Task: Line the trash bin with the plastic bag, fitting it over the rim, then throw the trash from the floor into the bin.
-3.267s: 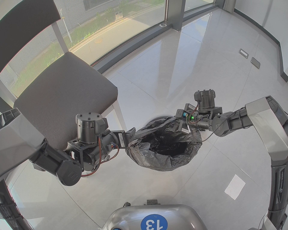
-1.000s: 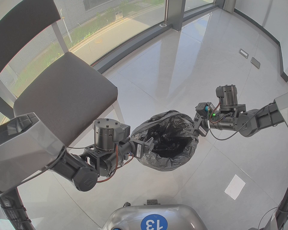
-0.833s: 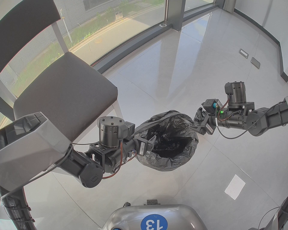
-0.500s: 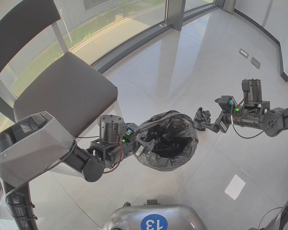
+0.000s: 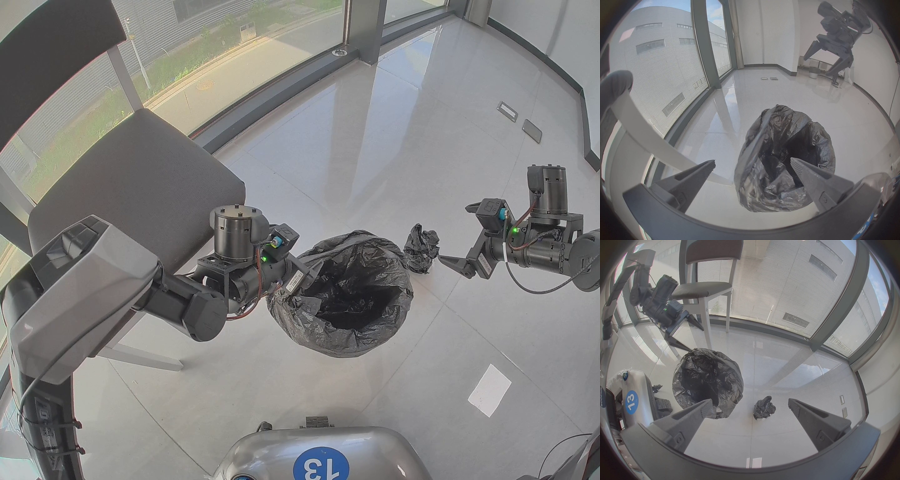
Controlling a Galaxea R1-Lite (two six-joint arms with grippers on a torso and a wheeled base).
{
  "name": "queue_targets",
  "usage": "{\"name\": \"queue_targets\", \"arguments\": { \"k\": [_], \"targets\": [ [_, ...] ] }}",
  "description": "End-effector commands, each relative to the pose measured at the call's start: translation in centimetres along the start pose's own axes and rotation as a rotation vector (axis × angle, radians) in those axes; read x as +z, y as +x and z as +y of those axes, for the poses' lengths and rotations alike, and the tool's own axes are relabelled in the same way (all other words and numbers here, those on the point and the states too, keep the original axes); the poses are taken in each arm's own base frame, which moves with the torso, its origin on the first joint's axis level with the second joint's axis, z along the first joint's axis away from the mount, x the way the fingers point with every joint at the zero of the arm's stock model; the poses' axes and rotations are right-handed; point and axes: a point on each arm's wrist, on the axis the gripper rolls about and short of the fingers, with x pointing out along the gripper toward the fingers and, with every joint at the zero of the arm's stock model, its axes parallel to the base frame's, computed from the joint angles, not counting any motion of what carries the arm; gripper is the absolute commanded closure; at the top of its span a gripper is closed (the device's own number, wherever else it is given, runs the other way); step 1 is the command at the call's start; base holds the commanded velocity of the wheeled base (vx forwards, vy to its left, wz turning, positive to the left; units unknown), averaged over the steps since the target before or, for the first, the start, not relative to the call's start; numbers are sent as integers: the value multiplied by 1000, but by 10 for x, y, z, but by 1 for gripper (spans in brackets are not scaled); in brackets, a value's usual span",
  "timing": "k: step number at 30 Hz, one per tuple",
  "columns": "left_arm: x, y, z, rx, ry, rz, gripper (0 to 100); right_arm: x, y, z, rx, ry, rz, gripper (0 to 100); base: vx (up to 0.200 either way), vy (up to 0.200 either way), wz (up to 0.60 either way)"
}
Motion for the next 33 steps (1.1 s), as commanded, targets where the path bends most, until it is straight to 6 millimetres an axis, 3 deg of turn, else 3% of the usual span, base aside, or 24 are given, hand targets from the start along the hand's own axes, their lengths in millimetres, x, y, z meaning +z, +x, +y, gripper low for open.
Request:
{"name": "queue_targets", "arguments": {
  "k": [1, 11, 18, 31, 32, 33],
  "targets": [
    [-7, 10, -6, -9, -2, 11, 0, -3, -7, -2, -12, 3, 5, 0, 0, 0, 0],
    [-9, 19, -12, -13, -29, 10, 0, -13, -19, 1, -13, 2, 31, 0, 0, 0, 0],
    [-15, 32, -27, -33, -41, 13, 0, -19, -21, -1, -22, 10, 50, 0, 0, 0, 0],
    [-28, 45, -28, -27, -54, 24, 0, -23, -22, 0, -21, 9, 61, 0, 0, 0, 0],
    [-30, 46, -27, -24, -70, 26, 100, -24, -23, 2, -16, 7, 65, 0, 0, 0, 0],
    [-30, 46, -26, -22, -80, 25, 100, -24, -23, 2, -17, 9, 64, 0, 0, 0, 0]
  ]
}}
